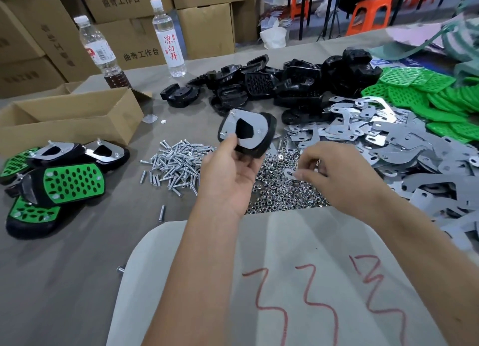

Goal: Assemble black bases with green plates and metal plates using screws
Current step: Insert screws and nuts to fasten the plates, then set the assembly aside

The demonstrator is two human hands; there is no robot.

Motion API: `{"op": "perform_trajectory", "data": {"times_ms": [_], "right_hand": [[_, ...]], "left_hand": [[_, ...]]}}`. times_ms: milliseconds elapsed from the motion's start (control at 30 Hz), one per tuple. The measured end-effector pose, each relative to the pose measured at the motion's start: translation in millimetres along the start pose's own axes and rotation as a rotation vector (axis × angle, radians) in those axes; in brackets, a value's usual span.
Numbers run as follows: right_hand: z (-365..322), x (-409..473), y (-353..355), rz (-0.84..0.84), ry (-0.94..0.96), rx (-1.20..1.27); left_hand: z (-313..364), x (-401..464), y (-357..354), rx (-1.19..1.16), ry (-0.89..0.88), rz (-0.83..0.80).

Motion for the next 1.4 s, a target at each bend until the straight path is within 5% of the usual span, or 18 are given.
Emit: {"op": "perform_trajectory", "data": {"times_ms": [100, 367, 1100, 1400], "right_hand": [[10.6, 1.5, 14.8, 0.15, -0.121, 0.278], [1.7, -1.5, 14.5, 0.211, -0.132, 0.699], [-11.4, -1.9, 25.1, 0.277, 0.066, 0.682], [-11.5, -2.2, 21.3, 0.265, 0.069, 0.642]], "left_hand": [[-9.3, -0.4, 2.0, 0.126, -0.018, 0.031], [-16.9, 6.9, 12.1, 0.387, -0.045, 0.048], [-29.3, -9.3, -8.9, 0.334, 0.122, -0.214], [-28.1, -8.7, -4.9, 0.422, 0.102, -0.174]]}}
Point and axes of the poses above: each hand's wrist, its own x-axis towards the middle knuckle, its own y-axis out of the back of the hand, z = x × y, the point moved 9 cm from there along x, towards the middle knuckle, and after that the axes turned 7 degrees about z, right-handed, at the moved point
